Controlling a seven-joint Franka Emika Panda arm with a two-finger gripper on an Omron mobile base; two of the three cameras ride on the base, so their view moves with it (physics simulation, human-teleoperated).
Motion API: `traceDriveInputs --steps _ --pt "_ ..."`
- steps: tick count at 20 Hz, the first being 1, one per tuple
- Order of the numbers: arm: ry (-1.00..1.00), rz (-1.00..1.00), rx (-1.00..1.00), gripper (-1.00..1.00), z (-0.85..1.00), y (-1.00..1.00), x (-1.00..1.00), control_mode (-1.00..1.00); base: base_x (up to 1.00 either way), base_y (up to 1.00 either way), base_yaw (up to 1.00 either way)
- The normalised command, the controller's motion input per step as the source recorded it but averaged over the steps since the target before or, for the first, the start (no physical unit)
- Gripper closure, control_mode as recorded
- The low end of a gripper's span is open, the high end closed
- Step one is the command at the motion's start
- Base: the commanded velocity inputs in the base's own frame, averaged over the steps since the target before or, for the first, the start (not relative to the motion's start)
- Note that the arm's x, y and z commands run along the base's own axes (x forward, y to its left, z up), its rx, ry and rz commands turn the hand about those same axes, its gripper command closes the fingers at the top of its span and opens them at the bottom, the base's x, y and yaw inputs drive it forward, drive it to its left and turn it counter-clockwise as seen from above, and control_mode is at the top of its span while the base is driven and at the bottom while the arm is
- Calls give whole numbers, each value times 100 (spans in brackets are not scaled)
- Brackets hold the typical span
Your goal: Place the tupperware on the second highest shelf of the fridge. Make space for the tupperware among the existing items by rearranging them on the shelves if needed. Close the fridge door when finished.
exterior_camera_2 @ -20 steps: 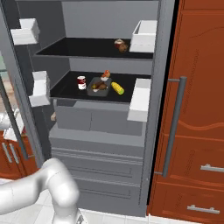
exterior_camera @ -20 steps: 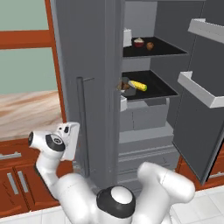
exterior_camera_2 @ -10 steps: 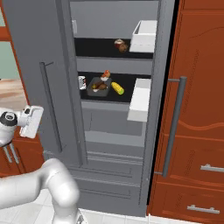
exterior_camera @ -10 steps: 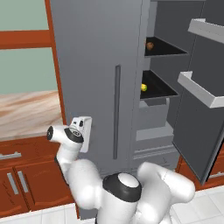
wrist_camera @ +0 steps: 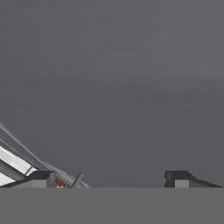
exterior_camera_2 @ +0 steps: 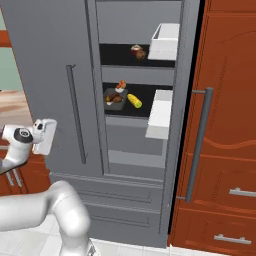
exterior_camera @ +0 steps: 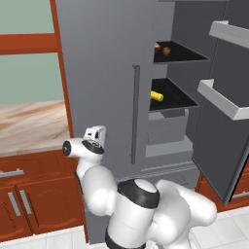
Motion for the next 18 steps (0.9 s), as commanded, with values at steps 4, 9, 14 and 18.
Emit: traceDriveInputs --steps 4,9,14,18 --pt "-14 28 1 -100 18 -22 -11 -100 0 0 0" --pt "-45 29 0 -100 72 0 -100 -100 0 0 0" --pt "-28 3 18 -100 59 -25 -95 -100 0 0 0" --pt "-4 -27 48 -100 75 -69 -57 -100 0 0 0"
